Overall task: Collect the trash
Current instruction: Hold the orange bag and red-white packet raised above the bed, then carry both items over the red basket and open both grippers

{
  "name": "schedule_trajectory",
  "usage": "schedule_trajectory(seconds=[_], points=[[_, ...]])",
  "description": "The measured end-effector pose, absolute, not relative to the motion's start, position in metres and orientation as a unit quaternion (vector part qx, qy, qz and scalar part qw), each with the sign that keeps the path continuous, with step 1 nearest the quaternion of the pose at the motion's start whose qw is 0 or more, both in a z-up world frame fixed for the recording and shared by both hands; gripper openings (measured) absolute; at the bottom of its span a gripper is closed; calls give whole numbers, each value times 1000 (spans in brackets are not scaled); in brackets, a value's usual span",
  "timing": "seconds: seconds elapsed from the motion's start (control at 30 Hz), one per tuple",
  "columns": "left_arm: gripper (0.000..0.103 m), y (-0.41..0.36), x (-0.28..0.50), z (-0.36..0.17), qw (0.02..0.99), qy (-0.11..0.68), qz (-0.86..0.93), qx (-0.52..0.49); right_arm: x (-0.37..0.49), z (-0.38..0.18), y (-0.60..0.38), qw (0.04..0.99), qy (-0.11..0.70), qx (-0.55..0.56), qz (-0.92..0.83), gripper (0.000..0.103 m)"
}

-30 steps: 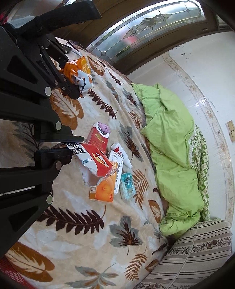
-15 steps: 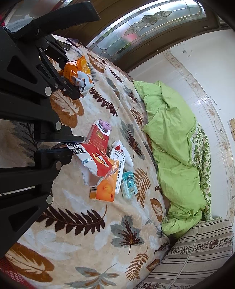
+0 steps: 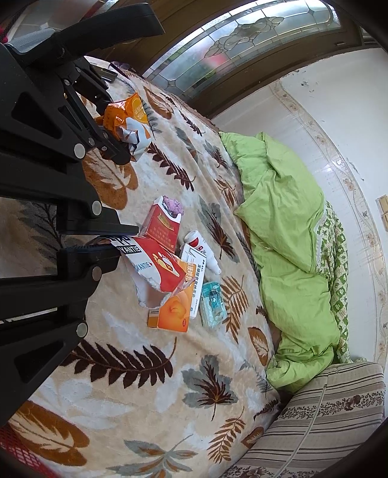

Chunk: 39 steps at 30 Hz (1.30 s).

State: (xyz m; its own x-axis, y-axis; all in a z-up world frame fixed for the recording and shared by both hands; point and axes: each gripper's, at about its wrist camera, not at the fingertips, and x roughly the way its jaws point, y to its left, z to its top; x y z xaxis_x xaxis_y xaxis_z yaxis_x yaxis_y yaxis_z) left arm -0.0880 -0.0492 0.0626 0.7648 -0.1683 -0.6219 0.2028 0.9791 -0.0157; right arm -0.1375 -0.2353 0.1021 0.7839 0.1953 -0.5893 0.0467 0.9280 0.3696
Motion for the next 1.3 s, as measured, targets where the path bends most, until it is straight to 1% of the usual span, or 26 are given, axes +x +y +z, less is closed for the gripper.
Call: schedule_trajectory(seconds=[1.07, 1.3], points=[[47, -48, -85, 63, 938, 331, -102, 22, -138, 102, -239, 927, 323, 186, 38, 6], [47, -55, -100, 64, 934, 332, -134, 18, -157, 111, -251, 930, 310, 196, 31, 6]])
